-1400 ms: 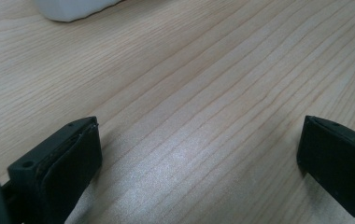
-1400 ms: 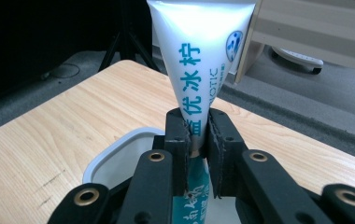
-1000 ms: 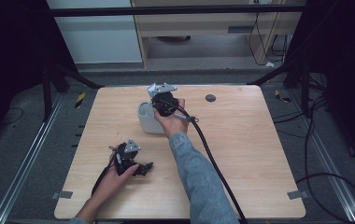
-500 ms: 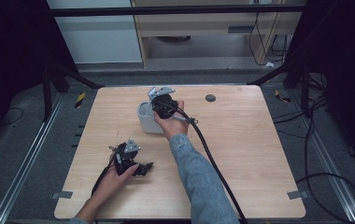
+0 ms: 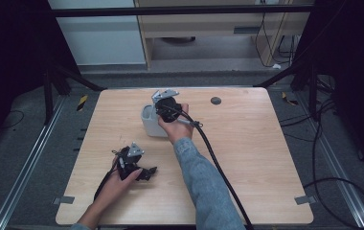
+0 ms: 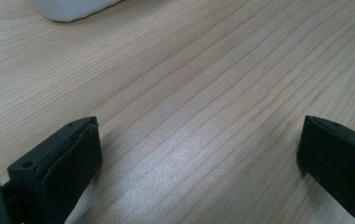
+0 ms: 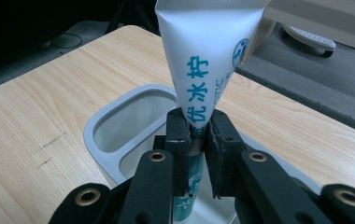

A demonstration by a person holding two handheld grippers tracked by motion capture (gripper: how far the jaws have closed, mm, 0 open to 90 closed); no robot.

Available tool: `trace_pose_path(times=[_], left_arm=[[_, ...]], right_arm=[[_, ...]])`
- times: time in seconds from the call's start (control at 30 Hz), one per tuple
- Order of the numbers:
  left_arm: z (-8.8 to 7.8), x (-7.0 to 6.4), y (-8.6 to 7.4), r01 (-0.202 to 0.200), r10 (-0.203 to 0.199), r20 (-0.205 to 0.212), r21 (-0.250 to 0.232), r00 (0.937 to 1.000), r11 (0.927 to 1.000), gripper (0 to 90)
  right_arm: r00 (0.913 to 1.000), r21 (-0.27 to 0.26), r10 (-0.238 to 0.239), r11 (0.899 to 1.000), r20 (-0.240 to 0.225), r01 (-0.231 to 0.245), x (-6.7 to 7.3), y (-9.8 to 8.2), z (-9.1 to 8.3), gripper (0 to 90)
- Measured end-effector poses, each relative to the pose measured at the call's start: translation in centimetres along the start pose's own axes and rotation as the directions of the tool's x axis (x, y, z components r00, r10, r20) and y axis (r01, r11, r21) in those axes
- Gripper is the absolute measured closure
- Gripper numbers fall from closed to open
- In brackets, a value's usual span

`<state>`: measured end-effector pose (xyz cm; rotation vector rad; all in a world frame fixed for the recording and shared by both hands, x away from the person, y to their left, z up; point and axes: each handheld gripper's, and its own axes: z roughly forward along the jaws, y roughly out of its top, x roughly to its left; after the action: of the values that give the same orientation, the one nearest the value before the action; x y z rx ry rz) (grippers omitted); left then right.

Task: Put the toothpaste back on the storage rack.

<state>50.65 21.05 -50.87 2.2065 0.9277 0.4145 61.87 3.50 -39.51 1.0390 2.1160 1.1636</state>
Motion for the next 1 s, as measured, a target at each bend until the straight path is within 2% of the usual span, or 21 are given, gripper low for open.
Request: trace_pose_path(times=[0.8, 1.0], left_arm=[[0.0, 0.0, 0.0, 0.0, 0.0, 0.0, 0.0, 1.0, 1.0, 0.0], [0.0, 0.0, 0.0, 0.0, 0.0, 0.0, 0.0, 1.0, 1.0, 0.0]], right_arm=[[0.9996, 0.007, 0.026, 1.0, -0.008, -0.026, -0.19, 0.3, 0.4, 79.4], [0.9998, 0.008, 0.018, 1.0, -0.012, -0.018, -0.04, 0.44, 0.59, 79.2]])
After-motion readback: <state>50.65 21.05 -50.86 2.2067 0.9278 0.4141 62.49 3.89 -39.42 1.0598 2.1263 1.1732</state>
